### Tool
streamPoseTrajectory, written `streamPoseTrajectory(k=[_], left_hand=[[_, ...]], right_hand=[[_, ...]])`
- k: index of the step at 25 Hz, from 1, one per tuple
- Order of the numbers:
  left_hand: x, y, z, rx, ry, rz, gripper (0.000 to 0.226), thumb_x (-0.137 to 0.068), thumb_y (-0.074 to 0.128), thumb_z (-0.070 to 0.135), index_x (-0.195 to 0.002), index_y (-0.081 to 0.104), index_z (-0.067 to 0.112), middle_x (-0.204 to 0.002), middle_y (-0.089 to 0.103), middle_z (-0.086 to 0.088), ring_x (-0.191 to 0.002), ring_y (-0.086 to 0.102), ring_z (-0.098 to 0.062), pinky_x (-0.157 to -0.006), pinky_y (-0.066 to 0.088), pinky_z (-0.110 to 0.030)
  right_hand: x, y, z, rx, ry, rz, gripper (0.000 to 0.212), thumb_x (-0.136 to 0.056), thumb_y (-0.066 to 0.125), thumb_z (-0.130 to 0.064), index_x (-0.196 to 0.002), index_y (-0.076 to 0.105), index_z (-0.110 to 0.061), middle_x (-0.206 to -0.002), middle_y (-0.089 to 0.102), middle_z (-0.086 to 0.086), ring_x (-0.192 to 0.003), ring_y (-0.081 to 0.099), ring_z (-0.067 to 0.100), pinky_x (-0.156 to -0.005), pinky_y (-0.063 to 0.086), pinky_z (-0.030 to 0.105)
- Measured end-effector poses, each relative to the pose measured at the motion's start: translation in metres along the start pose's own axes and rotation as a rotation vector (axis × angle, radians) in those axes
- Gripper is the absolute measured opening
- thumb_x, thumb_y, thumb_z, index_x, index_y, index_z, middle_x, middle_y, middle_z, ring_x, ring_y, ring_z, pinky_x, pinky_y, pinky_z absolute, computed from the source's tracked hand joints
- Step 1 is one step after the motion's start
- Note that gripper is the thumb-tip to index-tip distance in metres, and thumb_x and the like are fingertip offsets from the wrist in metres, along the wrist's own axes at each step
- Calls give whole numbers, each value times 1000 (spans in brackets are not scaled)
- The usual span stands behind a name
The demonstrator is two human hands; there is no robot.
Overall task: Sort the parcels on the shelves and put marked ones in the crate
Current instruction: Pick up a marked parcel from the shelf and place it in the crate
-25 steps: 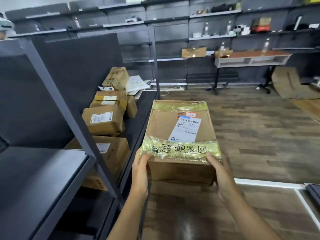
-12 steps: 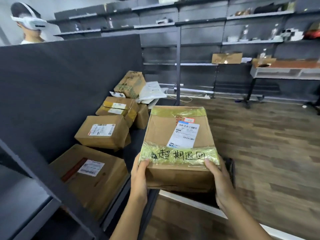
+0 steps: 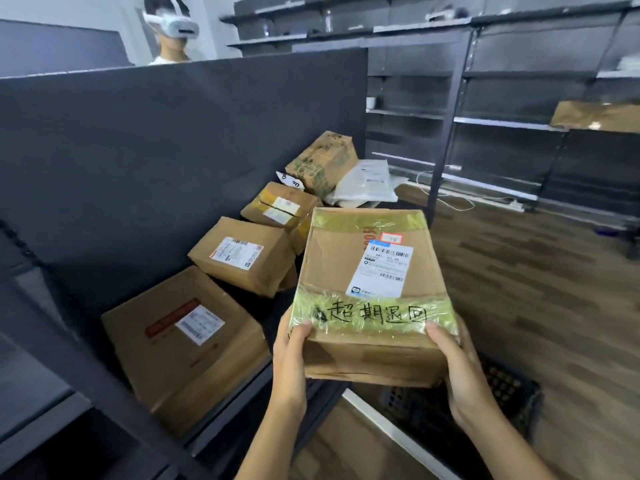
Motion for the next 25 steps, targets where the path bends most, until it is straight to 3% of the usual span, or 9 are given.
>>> streamPoseTrajectory(k=[3,5,7,10,13,16,19,22,25], left_hand=[[-11,-32,9,7,-3,159,26,-89,50,28,-110,63,35,-112,68,0,-106,62,-21,-91,44,-40],[-13,-60,17,41,19,269,30,-92,47,23,-115,61,34,-115,67,2,-107,61,-19,-94,45,-43],[-14,-91,29,80,100,382,34,-87,52,27,-120,60,30,-118,67,-1,-108,61,-21,-92,46,-44],[-17,-134,48,115,211,554,47,-68,58,39,-113,63,28,-110,70,-1,-102,63,-20,-84,47,-38],[-27,-162,52,148,262,649,59,-61,60,43,-117,62,25,-114,68,-3,-109,62,-23,-96,45,-46],[-39,-185,47,159,248,726,70,-59,64,45,-123,59,17,-121,65,-9,-116,58,-29,-105,39,-55],[-42,-199,36,171,239,767,72,-61,67,46,-126,58,17,-127,62,-10,-122,55,-29,-109,34,-56],[-39,-204,29,200,258,833,63,-61,67,45,-122,60,32,-127,63,-1,-123,55,-22,-110,34,-51],[-41,-197,26,114,271,833,65,-66,63,46,-129,55,33,-136,56,1,-130,48,-21,-112,30,-50]], right_hand=[[-21,42,11,-4,52,-157,39,-81,67,-33,-118,59,-34,-116,68,-3,-111,62,18,-98,45,40],[-28,80,15,10,88,-293,72,-55,78,-60,-120,57,-37,-117,68,-4,-111,62,17,-99,44,42],[-37,123,20,27,99,-420,90,-34,79,-70,-117,59,-39,-115,69,-8,-107,64,12,-93,46,38],[-44,190,24,-1,132,-605,75,-49,78,-59,-119,57,-41,-114,68,-12,-105,64,7,-90,46,33],[-55,234,29,4,157,-686,45,-71,62,-37,-114,53,-48,-103,68,-26,-95,64,-6,-85,45,27],[-66,267,32,2,198,-750,35,-75,64,-34,-105,54,-51,-93,69,-30,-87,65,-10,-77,43,24],[-71,282,46,-7,224,-810,65,-49,81,-58,-108,56,-53,-113,65,-24,-105,61,-2,-86,42,25],[-73,291,56,14,264,-870,70,-48,75,-65,-113,51,-55,-129,55,-24,-121,49,2,-105,35,32],[-84,289,60,45,268,-949,92,-45,68,-81,-129,45,-50,-140,48,-17,-133,40,12,-116,22,47]])
Point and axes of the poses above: each hand's wrist, its own x-axis away from the middle knuckle, its own y-axis out of the palm, z = x × y, the point moved 5 cm from there along -x, towards the middle knuckle
